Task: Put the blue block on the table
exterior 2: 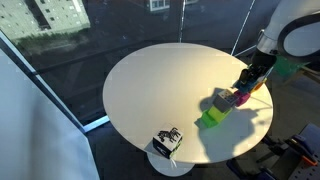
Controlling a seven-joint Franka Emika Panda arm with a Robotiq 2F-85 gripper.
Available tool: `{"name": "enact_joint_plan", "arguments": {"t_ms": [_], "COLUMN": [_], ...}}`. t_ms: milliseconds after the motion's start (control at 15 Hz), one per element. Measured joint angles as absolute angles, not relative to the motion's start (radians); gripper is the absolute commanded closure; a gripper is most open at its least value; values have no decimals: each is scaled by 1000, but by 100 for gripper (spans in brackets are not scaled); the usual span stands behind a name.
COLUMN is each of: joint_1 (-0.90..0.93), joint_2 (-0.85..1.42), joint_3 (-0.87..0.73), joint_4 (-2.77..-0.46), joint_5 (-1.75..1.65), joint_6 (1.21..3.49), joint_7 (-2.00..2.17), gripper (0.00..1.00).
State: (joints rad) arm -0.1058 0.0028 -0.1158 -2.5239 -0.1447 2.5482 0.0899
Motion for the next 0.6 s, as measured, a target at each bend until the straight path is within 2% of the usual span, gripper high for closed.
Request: {"name": "enact_joint_plan", "arguments": {"t_ms": [600], "joint_1": [-64], "joint_2": [10], "joint_3": [-74], "joint_4": [-2486], "joint_5": [-145], "joint_6": [2543], "joint_7": [184], "gripper": [69]}}
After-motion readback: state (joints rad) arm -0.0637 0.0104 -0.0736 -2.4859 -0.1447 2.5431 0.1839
